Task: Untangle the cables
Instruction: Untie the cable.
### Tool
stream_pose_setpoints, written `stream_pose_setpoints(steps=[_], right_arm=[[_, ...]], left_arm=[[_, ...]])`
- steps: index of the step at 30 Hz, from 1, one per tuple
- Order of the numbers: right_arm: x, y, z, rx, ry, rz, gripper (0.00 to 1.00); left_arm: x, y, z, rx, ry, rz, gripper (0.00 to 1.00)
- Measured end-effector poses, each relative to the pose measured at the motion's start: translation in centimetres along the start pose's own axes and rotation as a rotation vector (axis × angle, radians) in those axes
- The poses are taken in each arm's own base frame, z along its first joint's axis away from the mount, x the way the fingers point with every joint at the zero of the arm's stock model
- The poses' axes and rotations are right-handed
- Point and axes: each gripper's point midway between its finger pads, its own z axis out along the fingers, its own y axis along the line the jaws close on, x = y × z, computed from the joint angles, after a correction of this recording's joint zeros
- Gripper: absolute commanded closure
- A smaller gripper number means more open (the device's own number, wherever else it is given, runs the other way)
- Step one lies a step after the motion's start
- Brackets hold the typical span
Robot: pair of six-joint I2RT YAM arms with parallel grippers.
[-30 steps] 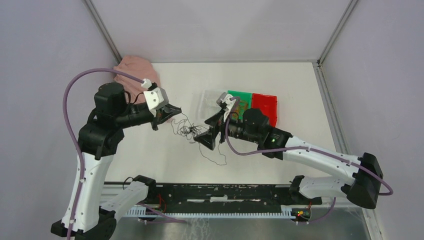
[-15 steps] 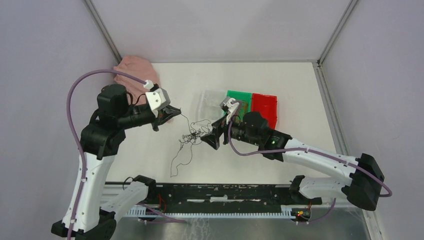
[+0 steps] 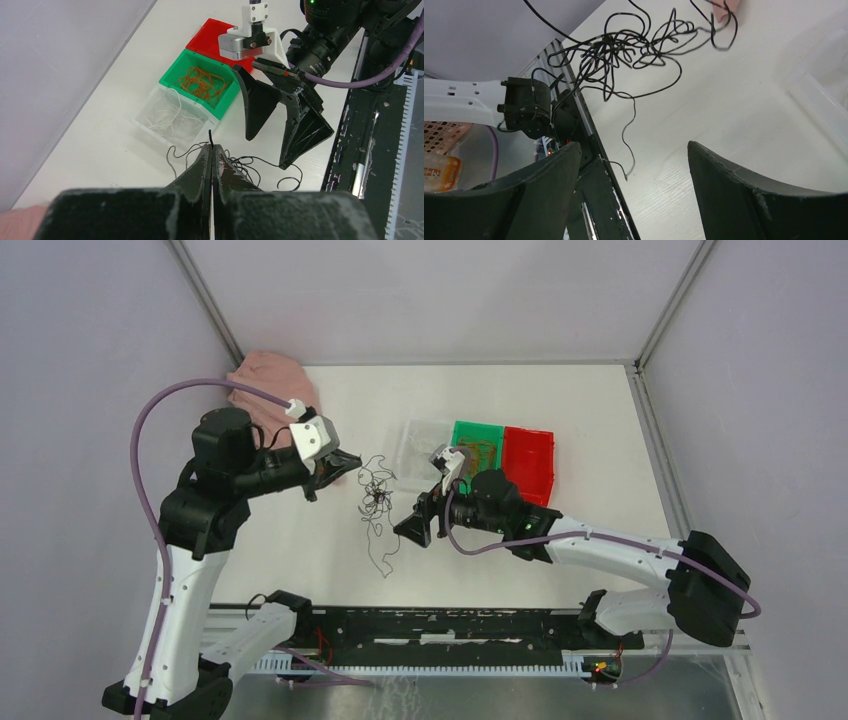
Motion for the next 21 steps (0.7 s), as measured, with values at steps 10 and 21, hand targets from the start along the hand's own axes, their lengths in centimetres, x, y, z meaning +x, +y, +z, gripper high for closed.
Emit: stream_pose_setpoints(steps=[10,21], right_arm=[[1.5,-0.6,0.0,0.009,-0.009,0.079,0.25],[3.0,0.3,-2.9,-0.025,-0.048,0.197,0.28]], left_arm=[[-0.7,0.3,-0.1,-0.010,-0.017,0.018,0.97],[-1.0,0.4,-0.1,-0.015,-0.025,0.027,0.97]])
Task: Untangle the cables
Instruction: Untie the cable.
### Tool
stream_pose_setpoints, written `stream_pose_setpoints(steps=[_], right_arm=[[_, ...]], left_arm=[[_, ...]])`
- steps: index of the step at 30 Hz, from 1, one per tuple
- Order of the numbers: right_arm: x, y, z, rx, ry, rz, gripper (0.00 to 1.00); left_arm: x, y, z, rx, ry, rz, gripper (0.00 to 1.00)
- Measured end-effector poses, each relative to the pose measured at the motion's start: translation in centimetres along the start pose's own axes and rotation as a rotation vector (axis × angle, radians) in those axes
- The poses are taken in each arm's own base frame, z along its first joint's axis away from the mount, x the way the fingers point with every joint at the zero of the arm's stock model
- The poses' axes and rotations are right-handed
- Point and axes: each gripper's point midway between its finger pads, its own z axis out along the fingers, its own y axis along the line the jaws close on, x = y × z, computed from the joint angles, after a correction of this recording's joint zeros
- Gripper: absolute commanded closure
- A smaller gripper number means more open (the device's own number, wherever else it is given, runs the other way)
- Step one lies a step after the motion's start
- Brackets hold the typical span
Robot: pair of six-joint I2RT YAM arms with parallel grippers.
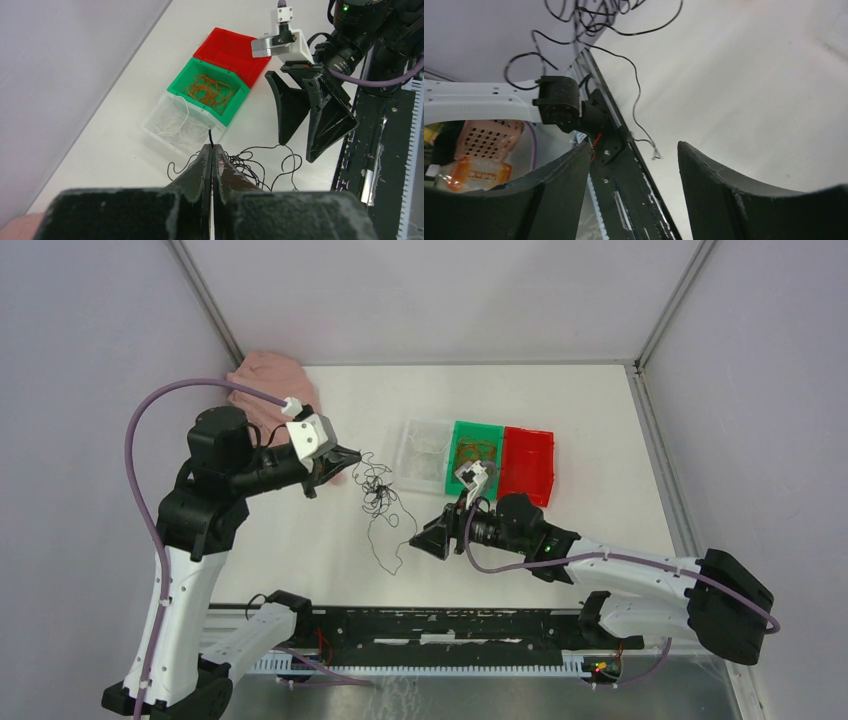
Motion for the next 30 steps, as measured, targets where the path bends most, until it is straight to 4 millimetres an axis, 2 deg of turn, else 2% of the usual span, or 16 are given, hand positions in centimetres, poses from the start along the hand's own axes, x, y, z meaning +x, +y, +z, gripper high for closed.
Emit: stream_pose_setpoints(steps=[4,7,9,12,16,19,22,24,26,30], right_arm=[[-0.4,2.0,0.1,-0.074,-0.017,0.014,0.28],[-0.2,2.5,0.4,-0.095,-0.011,0.020,0.35],[-0.2,2.5,0.8,-0.093,-0.004,0.021,0.45],[-0.6,2.5,1.6,-0.088,-0.001,0.012,0.71],[-1.6,3.0,1.9,-0.082,-0.009,-0.024,0.80],[-2.1,2.9,1.5,-0.059,-0.011,-0.059,0.98],[-2.6,2.8,0.7,-0.029,-0.008,-0.100,0.99],[-3.2,2.9,0.1,-0.006,0.001,-0.142,0.99],[-4.4,3.4,-0.5,0.008,-0.002,-0.186,0.99],[-7.2,5.3,-1.7,0.012,-0.008,-0.297,0.99]], left_arm=[[-0.2,0.1,0.0,-0.004,-0.007,0.008,0.97],[-0.2,0.1,0.0,-0.004,-0.007,0.008,0.97],[-0.2,0.1,0.0,-0.004,-0.008,0.008,0.97],[-0.3,0.2,0.0,-0.005,-0.009,0.009,0.97],[-0.3,0.2,0.0,-0.007,-0.011,0.012,0.97],[-0.4,0.1,-0.1,-0.008,-0.013,0.014,0.97],[-0.5,0.1,-0.2,-0.011,-0.015,0.018,0.96],[-0.3,0.1,-0.3,-0.020,-0.012,0.023,0.83],[0.7,0.0,-0.3,-0.030,0.005,0.028,0.61],[5.4,-0.9,0.0,-0.028,0.094,0.020,0.18]])
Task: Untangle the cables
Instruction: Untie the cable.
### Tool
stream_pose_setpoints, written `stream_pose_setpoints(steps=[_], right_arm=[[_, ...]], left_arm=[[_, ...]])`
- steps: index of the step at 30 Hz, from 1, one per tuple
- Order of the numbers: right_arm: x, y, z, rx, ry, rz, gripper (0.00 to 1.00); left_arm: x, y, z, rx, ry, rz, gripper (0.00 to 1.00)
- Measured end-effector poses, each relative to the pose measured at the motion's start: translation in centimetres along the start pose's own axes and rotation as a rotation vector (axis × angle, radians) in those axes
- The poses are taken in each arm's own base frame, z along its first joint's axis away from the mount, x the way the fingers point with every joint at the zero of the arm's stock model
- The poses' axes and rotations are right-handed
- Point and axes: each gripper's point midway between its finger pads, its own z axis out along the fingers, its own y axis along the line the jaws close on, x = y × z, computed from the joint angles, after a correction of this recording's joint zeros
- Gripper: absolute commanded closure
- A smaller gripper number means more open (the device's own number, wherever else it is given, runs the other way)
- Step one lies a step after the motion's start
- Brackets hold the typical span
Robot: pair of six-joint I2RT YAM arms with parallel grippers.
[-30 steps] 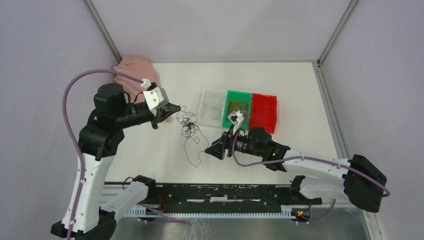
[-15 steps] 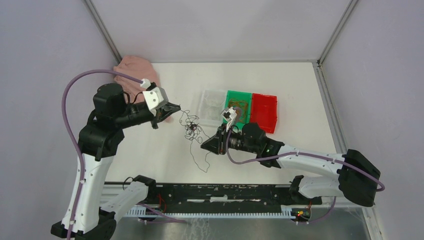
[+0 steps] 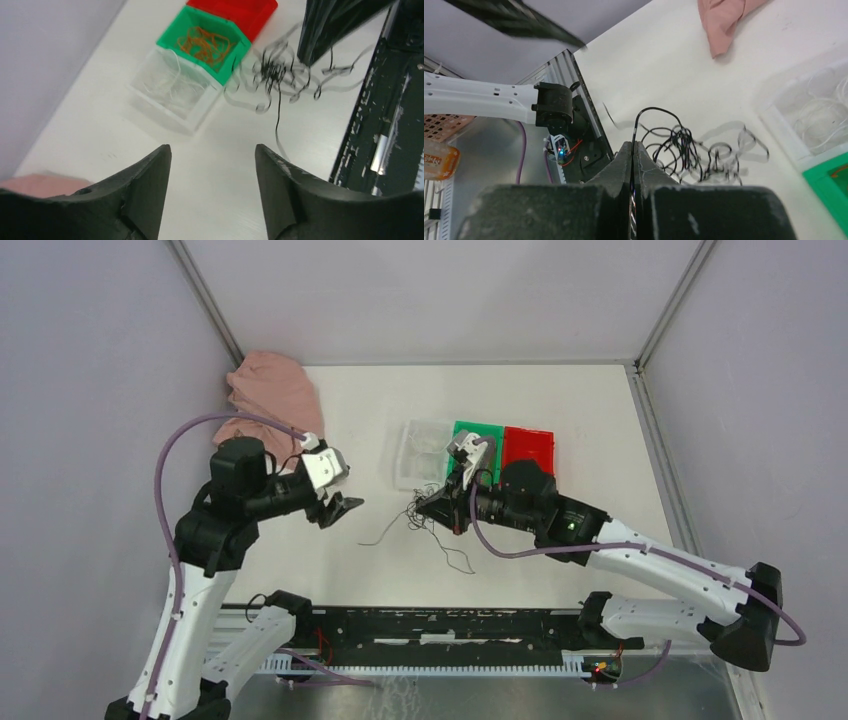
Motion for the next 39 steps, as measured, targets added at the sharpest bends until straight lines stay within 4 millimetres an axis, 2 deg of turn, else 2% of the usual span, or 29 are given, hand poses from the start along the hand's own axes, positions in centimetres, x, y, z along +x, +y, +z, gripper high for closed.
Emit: stream_pose_setpoints(steps=[1,2,4,7,10,17,20,23,27,29,33,39], right_arm=[[-0.9,0.3,-0.2,-0.002,-0.002,-0.025,0.99],[-1.5,0.6,-0.4,-0.007,-0.001,-0.046,0.99],[-3.0,1.3,-0.7,-0.021,0.001,-0.087,0.99],[-4.0,2.2,-0.6,-0.053,0.022,-0.127,0.99],[-3.7,2.7,0.0,-0.085,0.076,-0.143,0.99],[-0.8,2.9,1.2,-0.144,0.219,-0.125,0.99],[-0.1,3.2,1.4,-0.169,0.251,-0.113,0.99],[0.0,3.8,1.7,-0.199,0.264,-0.092,0.99],[-0.1,4.5,2.0,-0.230,0.270,-0.063,0.99],[-0.3,4.9,2.2,-0.245,0.269,-0.051,0.99],[-0.6,5.6,2.7,-0.274,0.267,-0.040,0.99],[-0.2,6.4,3.8,-0.299,0.286,-0.022,0.99]], left_arm=[[1.4,-0.4,0.2,0.006,0.030,-0.009,0.09],[2.5,-0.7,0.3,0.012,0.055,-0.018,0.04],[4.3,-1.3,0.4,0.026,0.105,-0.031,0.01],[4.9,-1.5,0.3,0.037,0.125,-0.024,0.01],[3.7,-1.4,-0.1,0.039,0.104,0.004,0.02],[-2.1,-1.2,-1.3,0.074,-0.025,0.090,0.09],[-3.1,-1.7,-1.5,0.105,-0.061,0.103,0.13],[-2.5,-2.6,-1.2,0.145,-0.069,0.089,0.17],[0.5,-4.0,-0.2,0.194,-0.044,0.038,0.28],[1.2,-4.3,0.2,0.199,-0.042,0.027,0.33],[1.0,-4.0,0.5,0.192,-0.067,0.041,0.40],[0.1,-4.1,0.6,0.207,-0.107,0.057,0.44]])
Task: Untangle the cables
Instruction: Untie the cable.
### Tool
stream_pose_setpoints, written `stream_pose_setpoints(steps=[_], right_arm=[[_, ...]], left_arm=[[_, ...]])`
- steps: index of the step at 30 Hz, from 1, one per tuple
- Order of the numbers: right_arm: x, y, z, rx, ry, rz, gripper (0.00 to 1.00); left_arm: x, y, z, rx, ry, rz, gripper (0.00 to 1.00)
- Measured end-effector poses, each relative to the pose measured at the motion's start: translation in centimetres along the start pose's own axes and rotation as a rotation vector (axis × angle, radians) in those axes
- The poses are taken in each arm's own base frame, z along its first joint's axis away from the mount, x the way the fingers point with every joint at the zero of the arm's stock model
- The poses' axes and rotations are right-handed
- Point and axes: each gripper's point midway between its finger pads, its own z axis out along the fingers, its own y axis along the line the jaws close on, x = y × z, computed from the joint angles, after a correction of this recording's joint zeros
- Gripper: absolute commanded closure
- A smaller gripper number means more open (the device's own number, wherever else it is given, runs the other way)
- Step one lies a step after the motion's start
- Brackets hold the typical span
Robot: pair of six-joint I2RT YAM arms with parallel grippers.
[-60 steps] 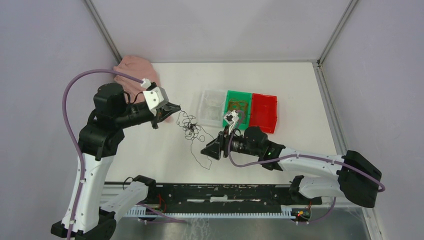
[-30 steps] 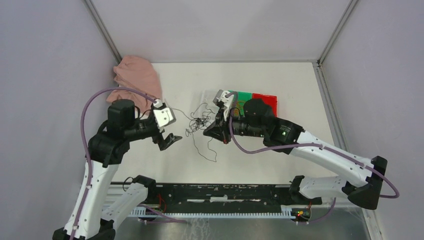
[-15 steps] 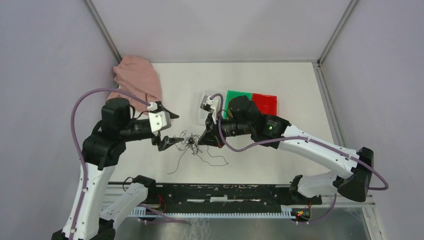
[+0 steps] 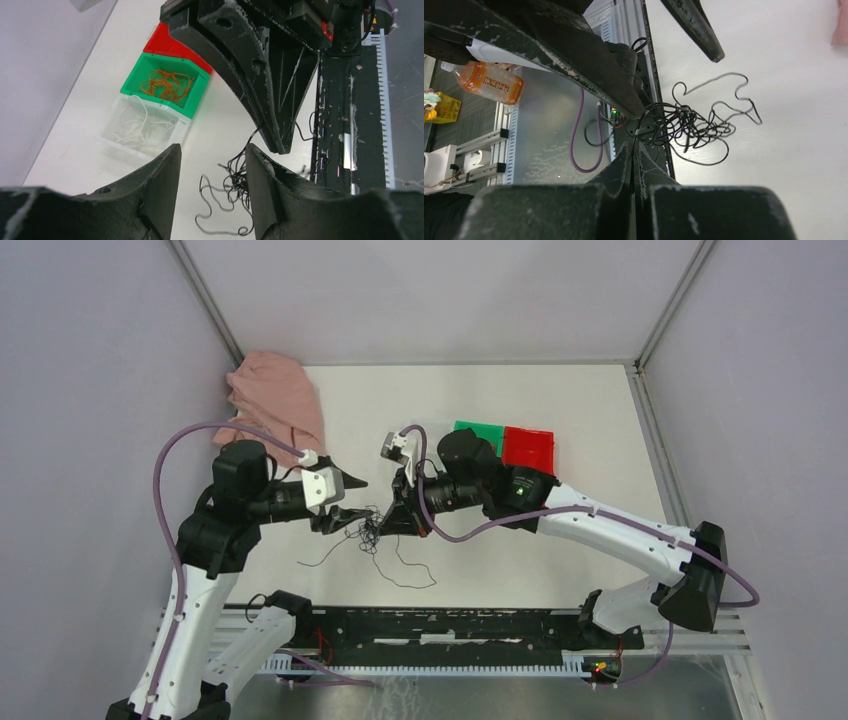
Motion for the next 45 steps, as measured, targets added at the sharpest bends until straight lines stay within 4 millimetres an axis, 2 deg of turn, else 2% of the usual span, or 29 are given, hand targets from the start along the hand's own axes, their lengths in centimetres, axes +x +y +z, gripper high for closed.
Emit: stream_pose_setpoints(steps=[4,10,14,24,28,34,37,39,41,43,45], right_arm=[[0.1,0.0,0.7,-0.006,0.011,0.013,0.99],[-0.1,0.2,0.8,-0.010,0.008,0.016,0.99],[-0.3,0.4,0.7,-0.014,0.003,0.013,0.99],[-0.8,1.2,1.3,-0.039,0.001,0.024,0.98],[-1.0,1.4,1.7,-0.049,-0.004,0.036,0.86],[-2.0,2.1,1.9,-0.068,-0.044,0.063,0.68],[-2.7,2.3,2.1,-0.071,-0.076,0.083,0.65],[-2.9,2.2,2.2,-0.071,-0.096,0.095,0.69],[-2.7,2.2,2.2,-0.070,-0.103,0.112,0.72],[-2.6,2.1,2.2,-0.066,-0.108,0.129,0.73],[-2.8,2.2,2.2,-0.066,-0.116,0.140,0.74]], left_arm=[[-0.1,-0.4,0.1,0.022,-0.013,-0.005,0.49],[1.3,-1.7,0.0,0.069,0.031,-0.034,0.51],[2.1,-2.4,-0.1,0.094,0.059,-0.042,0.60],[1.6,-1.1,0.0,0.009,0.005,0.037,0.78],[1.3,-0.5,0.0,-0.024,-0.011,0.059,0.86],[1.4,0.3,0.5,-0.063,-0.033,0.040,0.87],[1.2,0.4,0.7,-0.069,-0.051,0.010,0.88],[1.3,0.5,0.8,-0.071,-0.058,-0.006,0.87],[1.4,0.5,0.9,-0.072,-0.064,-0.024,0.79],[1.5,0.4,1.1,-0.071,-0.071,-0.038,0.53],[1.5,0.2,1.1,-0.065,-0.083,-0.051,0.43]])
